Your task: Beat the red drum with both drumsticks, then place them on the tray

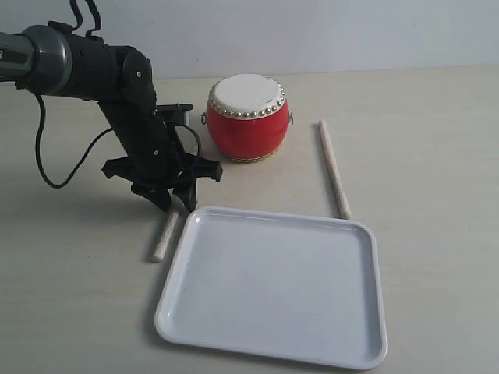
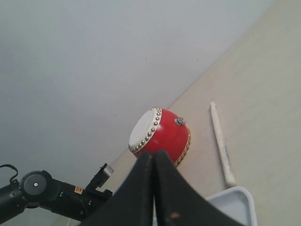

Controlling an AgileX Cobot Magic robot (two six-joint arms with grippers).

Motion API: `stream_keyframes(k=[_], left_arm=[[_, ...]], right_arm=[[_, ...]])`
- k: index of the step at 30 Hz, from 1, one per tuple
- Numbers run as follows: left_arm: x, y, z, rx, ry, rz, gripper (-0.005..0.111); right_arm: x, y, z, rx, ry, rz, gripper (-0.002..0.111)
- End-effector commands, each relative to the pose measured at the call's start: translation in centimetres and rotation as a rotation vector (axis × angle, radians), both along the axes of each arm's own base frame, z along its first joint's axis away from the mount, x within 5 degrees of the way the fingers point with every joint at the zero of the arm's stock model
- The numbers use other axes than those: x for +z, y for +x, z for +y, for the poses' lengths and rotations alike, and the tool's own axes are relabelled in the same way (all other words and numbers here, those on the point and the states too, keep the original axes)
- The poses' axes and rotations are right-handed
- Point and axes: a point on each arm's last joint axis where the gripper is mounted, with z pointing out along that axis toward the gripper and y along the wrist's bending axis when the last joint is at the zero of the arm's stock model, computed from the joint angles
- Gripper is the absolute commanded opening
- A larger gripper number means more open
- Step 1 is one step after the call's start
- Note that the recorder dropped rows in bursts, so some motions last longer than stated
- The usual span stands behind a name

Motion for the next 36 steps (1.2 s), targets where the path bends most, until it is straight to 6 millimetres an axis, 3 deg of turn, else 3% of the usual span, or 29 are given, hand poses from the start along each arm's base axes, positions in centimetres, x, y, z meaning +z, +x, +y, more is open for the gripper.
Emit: stream_keyframes(k=[1, 5, 9, 14, 20, 23, 29, 36], left_arm=[[-0.3, -0.4, -0.2, 0.009, -0.005, 0.015, 0.042], [-0.3, -0.5, -0.2, 0.006, 0.000, 0.029, 0.026], [-0.3, -0.5, -0.2, 0.005, 0.002, 0.035, 0.001], [0.2, -0.5, -0.1, 0.006, -0.002, 0.022, 0.000], [3.6, -0.4, 0.2, -0.016, -0.014, -0.074, 0.000], [5.6, -0.6, 0.4, -0.030, -0.015, -0.121, 0.000], [8.8, -1.2, 1.0, -0.049, -0.016, -0.176, 0.000], [11.3, -1.8, 1.5, -0.085, -0.018, -0.231, 0.000]], right_arm=[[0.0, 0.0, 0.0, 0.001, -0.024, -0.015, 0.000], [0.0, 0.0, 0.0, 0.001, -0.024, -0.015, 0.000], [0.0, 0.0, 0.0, 0.001, -0.024, -0.015, 0.000], [0.0, 0.0, 0.0, 0.001, -0.024, -0.015, 0.000], [0.5, 0.0, -0.1, -0.009, -0.010, -0.040, 0.000], [2.3, -0.2, -0.3, -0.021, -0.026, -0.116, 0.000], [8.4, -0.5, -0.7, -0.065, -0.104, -0.300, 0.000], [14.6, 3.7, 0.5, -0.005, -0.333, -0.221, 0.000]])
